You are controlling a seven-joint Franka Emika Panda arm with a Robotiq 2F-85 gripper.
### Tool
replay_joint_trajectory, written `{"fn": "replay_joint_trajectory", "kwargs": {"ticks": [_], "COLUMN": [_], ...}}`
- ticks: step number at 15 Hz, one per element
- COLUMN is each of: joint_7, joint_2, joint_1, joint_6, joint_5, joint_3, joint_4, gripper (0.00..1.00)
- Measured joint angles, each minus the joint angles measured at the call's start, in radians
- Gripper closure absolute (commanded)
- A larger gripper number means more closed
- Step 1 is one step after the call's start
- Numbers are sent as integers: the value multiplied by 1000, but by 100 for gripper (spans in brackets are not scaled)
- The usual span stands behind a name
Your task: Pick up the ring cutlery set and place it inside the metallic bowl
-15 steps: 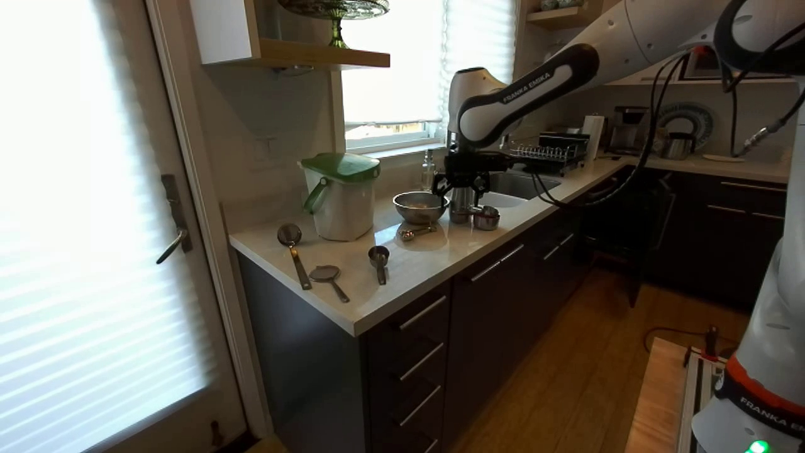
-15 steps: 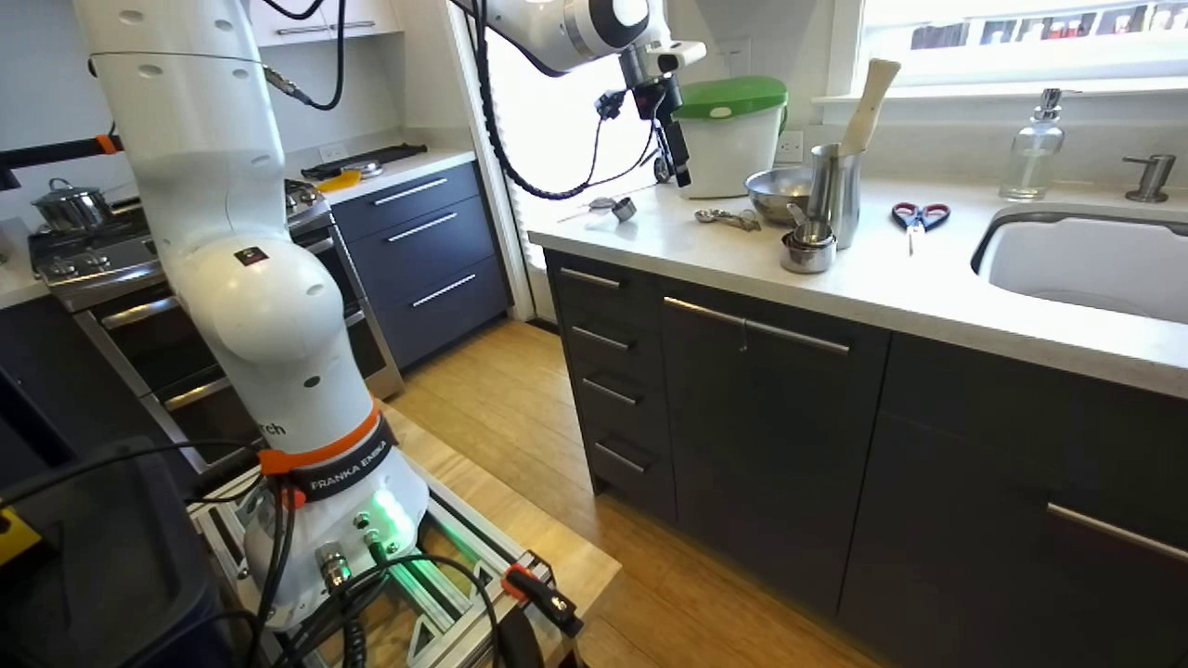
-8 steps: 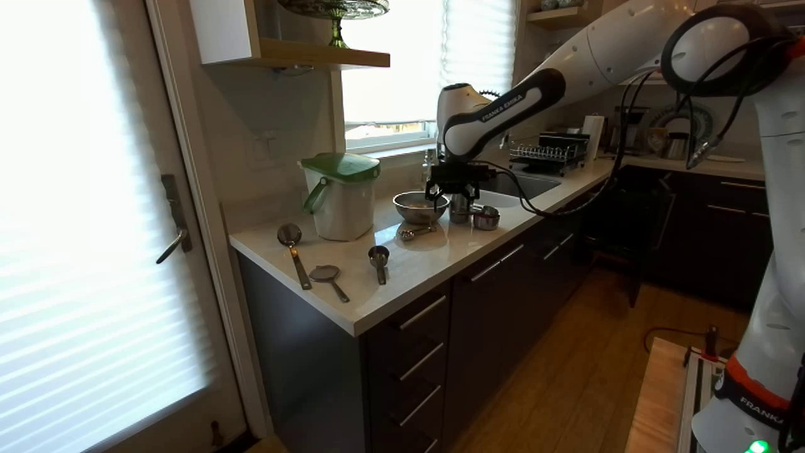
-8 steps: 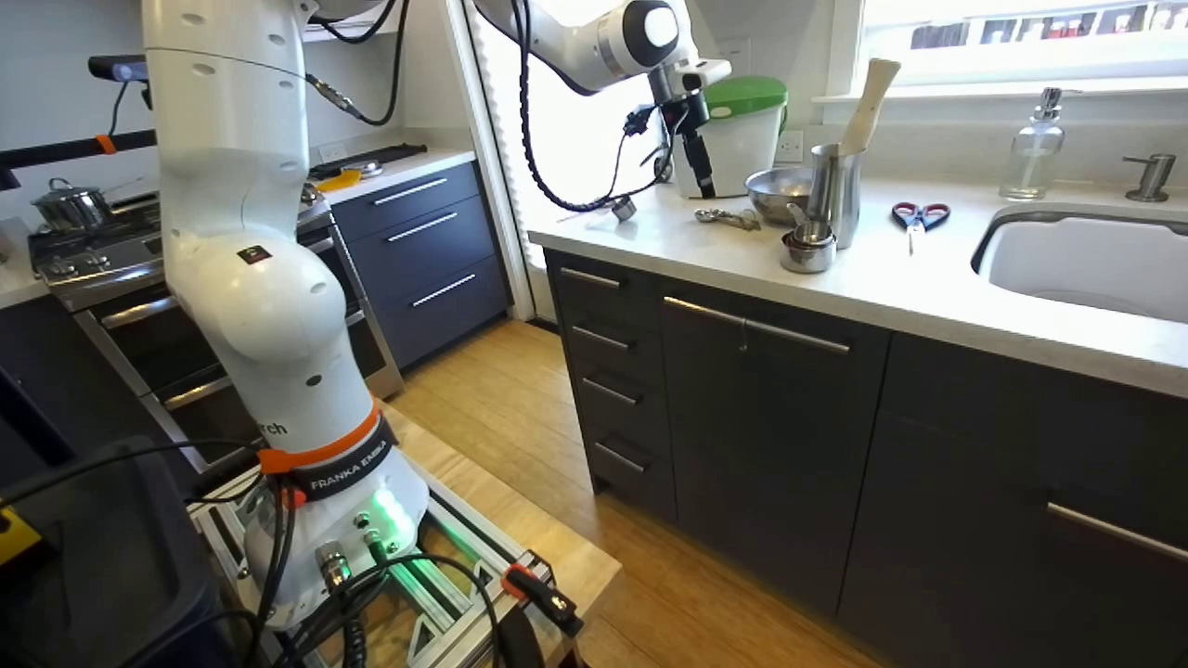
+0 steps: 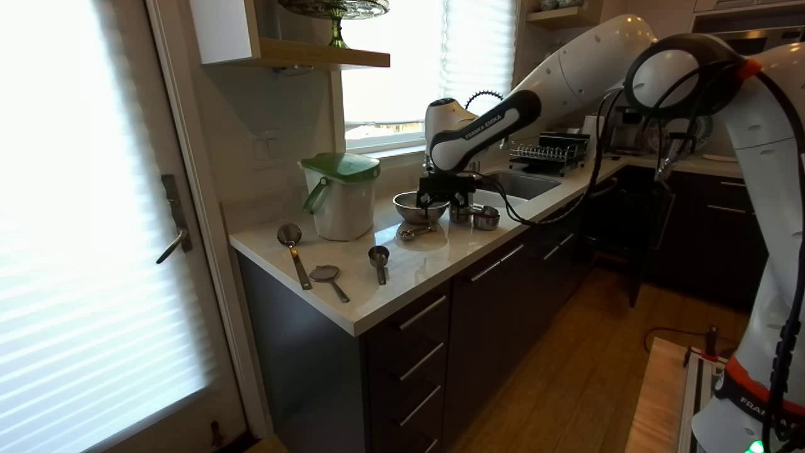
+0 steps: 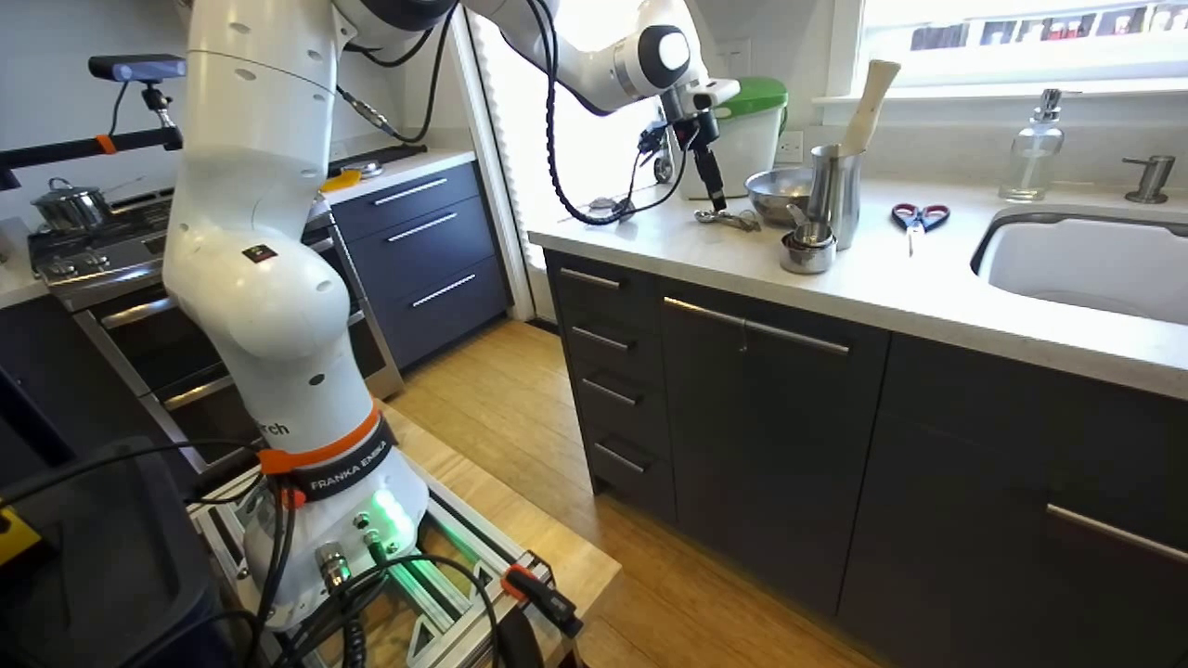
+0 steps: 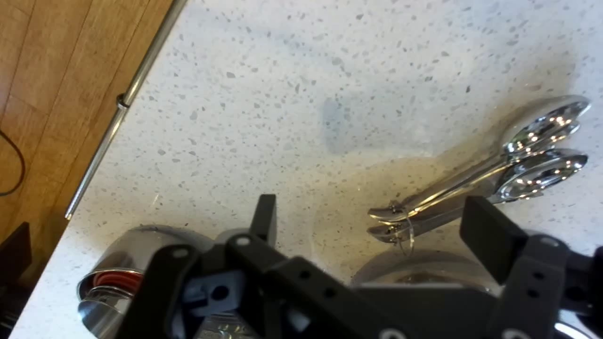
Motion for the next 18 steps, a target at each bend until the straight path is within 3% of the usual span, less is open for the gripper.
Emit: {"fn": "replay_joint_trajectory", "kwargs": {"ticks": [2,3,5,8,14,18], "joint_7": [6,8,14,22,24,24], "joint_2": [26,37,56,81,117,136], "joint_1": [9,14,23,31,37,38], "joint_6": [17,25,32,40,59,68], "joint_5": [-6,-9,-15,-22,-25,-25], "joint_3": [-13,-20,-33,-49,-69,-74], "joint_4": [22,33,52,77,109,125], "gripper": [20,33,34,50,51,59]}}
